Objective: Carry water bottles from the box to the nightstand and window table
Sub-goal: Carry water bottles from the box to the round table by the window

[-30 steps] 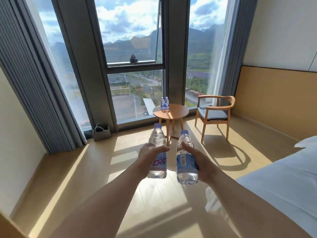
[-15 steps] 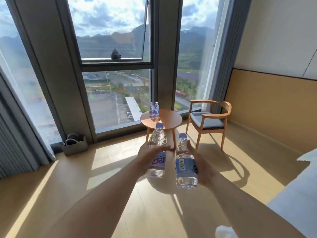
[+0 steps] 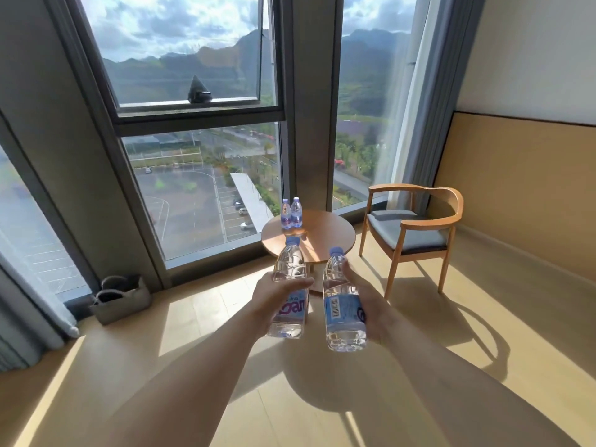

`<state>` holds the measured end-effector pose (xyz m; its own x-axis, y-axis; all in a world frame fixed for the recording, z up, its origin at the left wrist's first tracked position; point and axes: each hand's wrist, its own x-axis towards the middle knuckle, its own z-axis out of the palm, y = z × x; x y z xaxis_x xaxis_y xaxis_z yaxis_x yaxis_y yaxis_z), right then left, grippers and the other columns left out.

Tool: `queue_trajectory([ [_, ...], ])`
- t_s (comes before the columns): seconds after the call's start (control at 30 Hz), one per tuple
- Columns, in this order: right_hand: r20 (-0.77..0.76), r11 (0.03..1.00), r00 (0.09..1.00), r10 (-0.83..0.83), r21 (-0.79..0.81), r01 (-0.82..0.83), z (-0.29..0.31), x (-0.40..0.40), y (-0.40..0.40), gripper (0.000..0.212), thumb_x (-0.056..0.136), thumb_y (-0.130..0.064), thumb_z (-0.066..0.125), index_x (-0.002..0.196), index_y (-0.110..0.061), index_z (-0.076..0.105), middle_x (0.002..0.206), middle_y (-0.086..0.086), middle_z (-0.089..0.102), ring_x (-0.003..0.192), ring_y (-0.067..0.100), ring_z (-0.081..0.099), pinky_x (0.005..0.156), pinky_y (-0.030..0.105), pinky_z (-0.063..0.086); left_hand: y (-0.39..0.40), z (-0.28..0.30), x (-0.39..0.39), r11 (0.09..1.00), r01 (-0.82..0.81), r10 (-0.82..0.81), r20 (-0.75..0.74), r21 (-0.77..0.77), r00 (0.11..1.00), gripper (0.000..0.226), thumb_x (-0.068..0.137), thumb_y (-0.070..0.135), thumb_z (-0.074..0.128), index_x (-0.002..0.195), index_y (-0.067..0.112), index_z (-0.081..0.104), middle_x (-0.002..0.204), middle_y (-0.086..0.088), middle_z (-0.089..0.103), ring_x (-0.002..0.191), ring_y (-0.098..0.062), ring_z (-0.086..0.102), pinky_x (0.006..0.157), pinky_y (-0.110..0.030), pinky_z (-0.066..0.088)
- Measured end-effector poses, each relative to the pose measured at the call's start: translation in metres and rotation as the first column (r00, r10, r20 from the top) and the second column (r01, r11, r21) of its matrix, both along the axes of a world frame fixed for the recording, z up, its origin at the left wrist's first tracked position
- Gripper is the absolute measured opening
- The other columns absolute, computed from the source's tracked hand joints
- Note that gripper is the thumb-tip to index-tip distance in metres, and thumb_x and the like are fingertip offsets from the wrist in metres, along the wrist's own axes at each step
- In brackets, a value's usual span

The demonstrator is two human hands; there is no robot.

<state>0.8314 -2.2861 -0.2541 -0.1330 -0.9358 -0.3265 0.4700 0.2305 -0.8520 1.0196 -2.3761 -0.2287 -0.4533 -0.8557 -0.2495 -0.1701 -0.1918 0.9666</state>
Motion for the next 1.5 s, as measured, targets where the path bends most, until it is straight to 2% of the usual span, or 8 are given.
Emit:
queue_trajectory([
  [0.13, -0.009, 0.999, 1.000, -0.008, 0.039, 0.008, -0.009, -0.050, -0.091, 0.071, 0.077, -0.067, 0.077, 0.119, -0.012, 0.063, 0.092, 0.014, 0.074, 0.078, 0.028, 0.074, 0.068, 0.039, 0.061, -0.084, -0.008, -0.047, 0.999, -0.035, 0.035, -0.001, 0.025, 0.999, 0.065, 0.061, 0.042, 0.096, 0.115, 0.021, 0.067, 0.090, -0.004, 0.081, 0.075, -0.021, 0.079, 0.057, -0.028, 0.059],
  [0.33, 0.055, 0.998, 0.998, -0.018, 0.064, 0.014, 0.004, -0.121, -0.221, 0.063, 0.084, -0.068, 0.068, 0.104, -0.008, 0.067, 0.084, 0.013, 0.072, 0.073, 0.027, 0.072, 0.069, 0.041, 0.062, -0.206, 0.012, -0.118, 0.996, -0.094, 0.094, -0.032, -0.004, 0.995, 0.062, 0.062, 0.047, 0.093, 0.112, 0.018, 0.070, 0.099, -0.009, 0.080, 0.090, -0.030, 0.077, 0.078, -0.040, 0.063],
  [0.5, 0.125, 0.998, 0.992, 0.024, 0.053, -0.031, 0.006, -0.158, -0.307, 0.064, 0.080, -0.070, 0.068, 0.095, -0.009, 0.080, 0.086, 0.012, 0.076, 0.072, 0.025, 0.075, 0.065, 0.038, 0.062, -0.289, 0.012, -0.163, 0.988, -0.142, 0.145, -0.046, 0.061, 0.988, 0.069, 0.066, 0.066, 0.082, 0.116, 0.022, 0.066, 0.100, -0.008, 0.080, 0.088, -0.028, 0.077, 0.067, -0.035, 0.058],
  [0.67, 0.087, 0.993, 0.996, 0.005, 0.115, -0.015, -0.010, -0.198, -0.385, 0.062, 0.082, -0.064, 0.074, 0.115, -0.011, 0.069, 0.095, 0.015, 0.079, 0.080, 0.029, 0.078, 0.065, 0.039, 0.062, -0.382, -0.016, -0.203, 0.985, -0.110, 0.110, 0.011, 0.134, 0.994, 0.069, 0.065, 0.066, 0.085, 0.116, 0.025, 0.064, 0.090, -0.007, 0.081, 0.082, -0.027, 0.079, 0.070, -0.039, 0.061],
  [0.77, 0.041, 0.989, 0.998, -0.046, 0.142, 0.040, -0.024, -0.220, -0.434, 0.062, 0.078, -0.063, 0.078, 0.116, -0.014, 0.068, 0.095, 0.015, 0.079, 0.080, 0.028, 0.079, 0.064, 0.040, 0.063, -0.444, -0.034, -0.227, 0.991, -0.051, 0.049, 0.023, 0.125, 0.999, 0.063, 0.066, 0.063, 0.086, 0.116, 0.031, 0.064, 0.087, -0.003, 0.081, 0.076, -0.023, 0.079, 0.057, -0.031, 0.061],
  [0.9, -0.240, 0.932, 0.914, -0.327, 0.080, 0.354, -0.043, -0.255, -0.508, 0.082, 0.069, -0.063, 0.084, 0.134, -0.019, 0.058, 0.124, 0.021, 0.069, 0.103, 0.029, 0.073, 0.090, 0.047, 0.061, -0.528, -0.056, -0.259, 0.993, 0.002, -0.008, 0.054, 0.116, 0.998, 0.059, 0.066, 0.057, 0.090, 0.112, 0.033, 0.064, 0.084, 0.001, 0.080, 0.076, -0.023, 0.079, 0.057, -0.028, 0.061],
  [1.3, -0.043, 0.889, 0.935, -0.353, 0.297, 0.350, -0.072, -0.330, -0.652, 0.057, 0.074, -0.046, 0.087, 0.120, -0.016, 0.071, 0.105, 0.018, 0.077, 0.092, 0.034, 0.075, 0.093, 0.051, 0.059, -0.702, -0.094, -0.350, 0.995, 0.047, -0.064, 0.207, 0.083, 0.976, 0.057, 0.054, 0.034, 0.092, 0.106, 0.023, 0.071, 0.099, 0.000, 0.079, 0.091, -0.021, 0.076, 0.082, -0.050, 0.064],
  [1.5, -0.076, 0.889, 0.952, -0.295, 0.343, 0.303, -0.102, -0.387, -0.707, 0.052, 0.079, -0.039, 0.084, 0.119, -0.010, 0.072, 0.097, 0.014, 0.078, 0.083, 0.030, 0.075, 0.081, 0.043, 0.061, -0.752, -0.116, -0.413, 0.996, 0.084, -0.083, 0.246, 0.007, 0.966, 0.045, 0.058, 0.021, 0.085, 0.099, 0.023, 0.066, 0.094, 0.002, 0.076, 0.083, -0.009, 0.074, 0.071, -0.024, 0.059],
])
